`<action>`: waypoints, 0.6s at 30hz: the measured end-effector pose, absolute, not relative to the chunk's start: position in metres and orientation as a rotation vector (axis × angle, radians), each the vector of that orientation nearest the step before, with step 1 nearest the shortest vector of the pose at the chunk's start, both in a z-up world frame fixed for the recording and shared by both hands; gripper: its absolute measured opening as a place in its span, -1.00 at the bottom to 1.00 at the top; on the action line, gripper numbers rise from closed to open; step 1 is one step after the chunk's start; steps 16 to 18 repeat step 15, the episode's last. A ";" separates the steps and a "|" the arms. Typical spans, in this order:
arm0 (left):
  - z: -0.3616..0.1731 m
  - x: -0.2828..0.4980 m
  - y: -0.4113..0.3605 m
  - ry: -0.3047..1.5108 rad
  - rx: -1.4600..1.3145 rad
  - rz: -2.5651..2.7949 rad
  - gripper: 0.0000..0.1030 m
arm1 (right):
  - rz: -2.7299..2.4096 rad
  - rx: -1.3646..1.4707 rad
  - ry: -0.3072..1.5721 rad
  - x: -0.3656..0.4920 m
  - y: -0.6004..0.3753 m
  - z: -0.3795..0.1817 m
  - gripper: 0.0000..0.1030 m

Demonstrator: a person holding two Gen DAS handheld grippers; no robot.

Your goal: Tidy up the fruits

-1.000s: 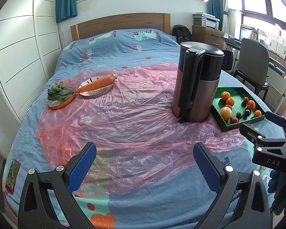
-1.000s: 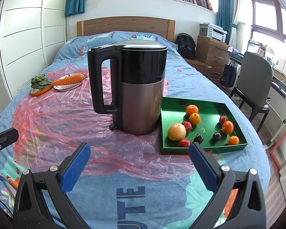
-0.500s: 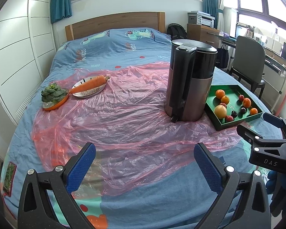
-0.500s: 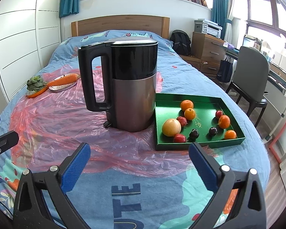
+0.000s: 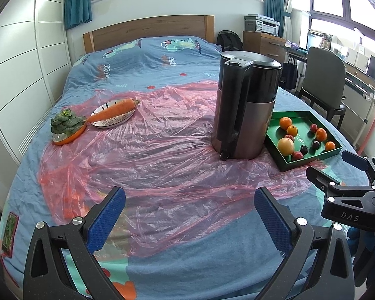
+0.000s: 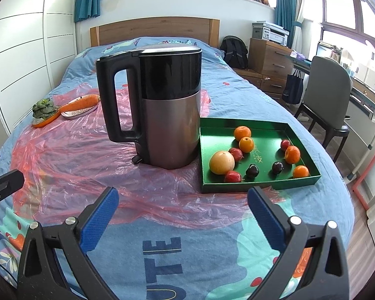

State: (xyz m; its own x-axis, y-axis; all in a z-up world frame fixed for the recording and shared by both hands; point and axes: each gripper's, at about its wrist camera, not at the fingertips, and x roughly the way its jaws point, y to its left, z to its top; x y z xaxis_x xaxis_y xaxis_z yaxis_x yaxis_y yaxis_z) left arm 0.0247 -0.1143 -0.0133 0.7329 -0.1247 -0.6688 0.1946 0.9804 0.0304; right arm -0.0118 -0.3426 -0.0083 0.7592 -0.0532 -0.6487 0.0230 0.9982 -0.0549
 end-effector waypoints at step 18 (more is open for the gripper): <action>-0.014 0.026 -0.110 0.732 0.098 -0.167 0.97 | -0.042 -0.046 0.711 -0.012 -0.342 -0.009 1.00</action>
